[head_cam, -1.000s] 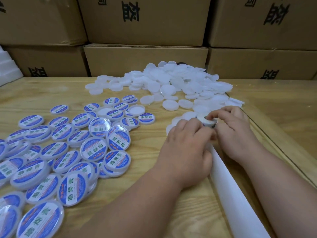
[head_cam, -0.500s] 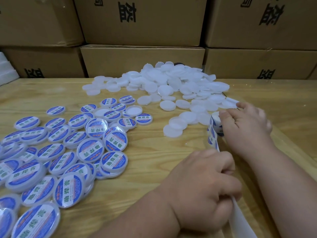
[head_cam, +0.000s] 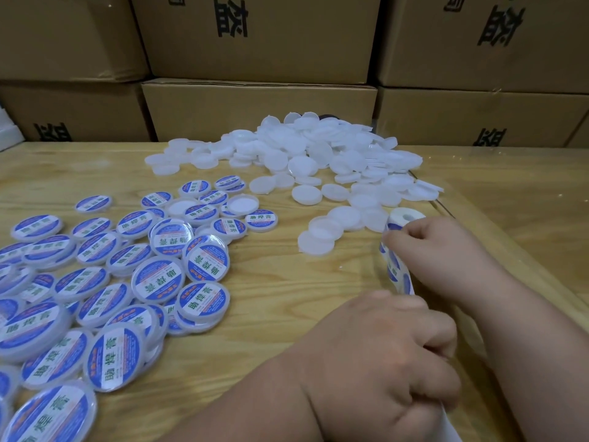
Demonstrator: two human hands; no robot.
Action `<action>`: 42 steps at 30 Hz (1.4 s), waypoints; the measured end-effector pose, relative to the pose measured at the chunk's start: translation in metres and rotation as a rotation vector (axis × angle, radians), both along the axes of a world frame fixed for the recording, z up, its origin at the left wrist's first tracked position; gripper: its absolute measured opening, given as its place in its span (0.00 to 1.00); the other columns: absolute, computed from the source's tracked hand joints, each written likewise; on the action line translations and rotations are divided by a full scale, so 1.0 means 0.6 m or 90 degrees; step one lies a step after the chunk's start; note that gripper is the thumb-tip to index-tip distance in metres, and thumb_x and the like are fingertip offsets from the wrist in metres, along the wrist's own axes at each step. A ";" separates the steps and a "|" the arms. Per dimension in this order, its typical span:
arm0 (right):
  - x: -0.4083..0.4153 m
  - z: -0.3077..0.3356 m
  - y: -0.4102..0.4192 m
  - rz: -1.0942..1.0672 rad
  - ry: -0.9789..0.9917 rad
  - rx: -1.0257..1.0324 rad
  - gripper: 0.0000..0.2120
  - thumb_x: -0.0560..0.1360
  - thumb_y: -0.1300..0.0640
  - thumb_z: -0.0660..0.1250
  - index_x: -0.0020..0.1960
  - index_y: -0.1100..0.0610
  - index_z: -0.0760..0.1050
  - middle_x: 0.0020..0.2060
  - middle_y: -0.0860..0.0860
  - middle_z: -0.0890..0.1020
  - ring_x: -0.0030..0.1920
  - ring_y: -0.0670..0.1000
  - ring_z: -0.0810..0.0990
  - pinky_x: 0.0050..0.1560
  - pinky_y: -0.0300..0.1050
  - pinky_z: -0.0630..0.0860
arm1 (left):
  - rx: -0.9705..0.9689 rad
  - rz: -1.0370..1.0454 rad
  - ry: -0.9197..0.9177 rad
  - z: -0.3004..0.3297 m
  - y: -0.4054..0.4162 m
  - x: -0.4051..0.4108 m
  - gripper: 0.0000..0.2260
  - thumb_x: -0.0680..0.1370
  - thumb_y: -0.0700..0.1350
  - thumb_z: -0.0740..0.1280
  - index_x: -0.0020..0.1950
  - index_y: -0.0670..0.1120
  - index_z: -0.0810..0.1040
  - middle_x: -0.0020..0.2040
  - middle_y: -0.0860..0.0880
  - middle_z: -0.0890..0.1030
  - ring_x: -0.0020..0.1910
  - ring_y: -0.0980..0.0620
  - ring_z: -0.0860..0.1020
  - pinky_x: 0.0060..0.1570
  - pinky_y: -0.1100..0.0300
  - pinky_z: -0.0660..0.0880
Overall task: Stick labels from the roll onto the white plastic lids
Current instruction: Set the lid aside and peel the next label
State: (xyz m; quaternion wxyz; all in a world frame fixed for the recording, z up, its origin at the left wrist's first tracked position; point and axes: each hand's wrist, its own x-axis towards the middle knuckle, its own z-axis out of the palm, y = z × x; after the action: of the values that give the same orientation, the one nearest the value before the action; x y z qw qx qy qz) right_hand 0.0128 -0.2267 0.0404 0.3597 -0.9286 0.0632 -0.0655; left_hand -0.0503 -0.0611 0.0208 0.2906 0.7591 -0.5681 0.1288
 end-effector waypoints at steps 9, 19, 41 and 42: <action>-0.006 -0.007 0.013 0.064 0.085 0.128 0.13 0.74 0.56 0.64 0.36 0.63 0.76 0.24 0.49 0.80 0.22 0.45 0.76 0.22 0.34 0.68 | -0.139 0.538 0.146 -0.016 0.045 0.094 0.24 0.75 0.40 0.66 0.71 0.51 0.72 0.66 0.52 0.74 0.67 0.49 0.70 0.69 0.55 0.65; 0.000 -0.011 0.019 0.052 0.084 0.318 0.12 0.76 0.58 0.61 0.34 0.57 0.75 0.29 0.57 0.83 0.24 0.51 0.77 0.22 0.40 0.67 | 0.010 0.618 0.223 -0.051 0.040 0.132 0.27 0.77 0.60 0.66 0.74 0.58 0.66 0.71 0.55 0.72 0.71 0.49 0.66 0.70 0.53 0.64; 0.009 -0.029 0.034 0.041 0.032 0.321 0.21 0.76 0.57 0.64 0.25 0.50 0.75 0.25 0.52 0.78 0.23 0.50 0.74 0.22 0.39 0.67 | -0.128 0.531 0.298 -0.037 0.047 0.125 0.22 0.76 0.37 0.63 0.66 0.57 0.73 0.57 0.56 0.74 0.52 0.61 0.71 0.47 0.74 0.64; 0.009 -0.028 0.035 0.047 0.035 0.318 0.21 0.77 0.57 0.64 0.24 0.50 0.75 0.25 0.52 0.78 0.23 0.50 0.74 0.22 0.39 0.67 | -0.142 0.509 0.303 -0.038 0.048 0.124 0.21 0.77 0.37 0.62 0.65 0.58 0.74 0.53 0.58 0.75 0.49 0.62 0.71 0.46 0.76 0.64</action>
State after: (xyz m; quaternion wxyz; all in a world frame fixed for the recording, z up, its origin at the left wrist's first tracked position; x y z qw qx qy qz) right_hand 0.0179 -0.2056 0.0236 0.5782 -0.8141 0.0534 -0.0097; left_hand 0.0243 -0.0323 -0.0017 0.4195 0.8909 -0.1319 0.1133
